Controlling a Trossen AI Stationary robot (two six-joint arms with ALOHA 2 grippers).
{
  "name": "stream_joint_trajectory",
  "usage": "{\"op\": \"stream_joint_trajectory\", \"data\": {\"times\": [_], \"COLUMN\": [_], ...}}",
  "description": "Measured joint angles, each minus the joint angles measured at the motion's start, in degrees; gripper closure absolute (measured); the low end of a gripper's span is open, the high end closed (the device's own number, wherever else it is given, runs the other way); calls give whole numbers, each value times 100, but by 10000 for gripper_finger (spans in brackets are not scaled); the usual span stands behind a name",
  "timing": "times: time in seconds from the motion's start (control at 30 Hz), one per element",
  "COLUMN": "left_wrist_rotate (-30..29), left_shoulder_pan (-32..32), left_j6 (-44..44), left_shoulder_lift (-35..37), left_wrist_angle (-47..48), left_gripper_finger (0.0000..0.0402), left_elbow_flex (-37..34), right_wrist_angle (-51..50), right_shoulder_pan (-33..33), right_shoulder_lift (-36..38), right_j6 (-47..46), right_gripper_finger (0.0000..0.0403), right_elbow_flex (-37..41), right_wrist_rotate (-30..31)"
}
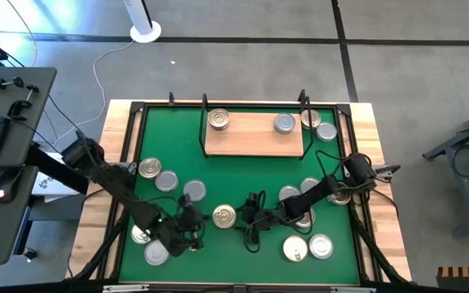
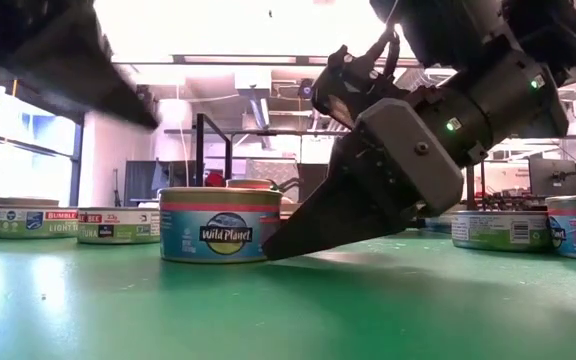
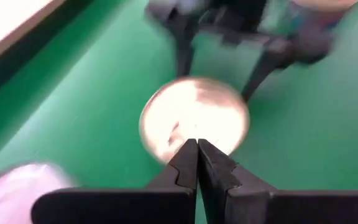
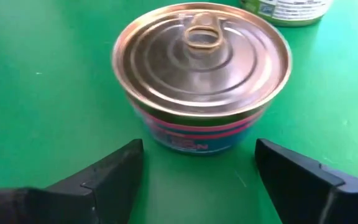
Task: Stack canned seafood by type on shelf
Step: Put the blue/pink tuna can on the shelf
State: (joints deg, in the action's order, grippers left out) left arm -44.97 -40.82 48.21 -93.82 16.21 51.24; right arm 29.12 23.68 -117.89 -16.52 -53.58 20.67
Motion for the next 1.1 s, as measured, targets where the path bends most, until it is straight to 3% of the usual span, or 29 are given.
{"op": "stream_joint_trajectory", "data": {"times": [0.17, 0.4, 0.63, 0.87, 1.0, 1.1], "left_wrist_rotate": [-33, -40, -98, 20, 15, 21], "left_shoulder_pan": [-104, 12, 219, 461, 575, 606], "left_j6": [1000, 1020, 1019, 497, 435, 364], "left_shoulder_lift": [-197, -716, -1103, -1654, -1787, -1779], "left_wrist_angle": [737, 307, -138, -1254, -1568, -1617], "left_gripper_finger": [401, 401, 401, 401, 401, 401], "left_elbow_flex": [-1, 2, 0, -9, -9, -9], "right_wrist_angle": [-9, -185, -49, 910, 963, 971], "right_shoulder_pan": [-63, -447, -489, -391, -420, -397], "right_shoulder_lift": [53, 436, 316, -137, -149, -149], "right_j6": [140, 302, 753, 759, 711, 647], "right_gripper_finger": [103, 102, 102, 102, 102, 102], "right_elbow_flex": [0, -4, -8, 2, 13, 13], "right_wrist_rotate": [-228, -1519, -1010, -1419, -1974, -1779]}}
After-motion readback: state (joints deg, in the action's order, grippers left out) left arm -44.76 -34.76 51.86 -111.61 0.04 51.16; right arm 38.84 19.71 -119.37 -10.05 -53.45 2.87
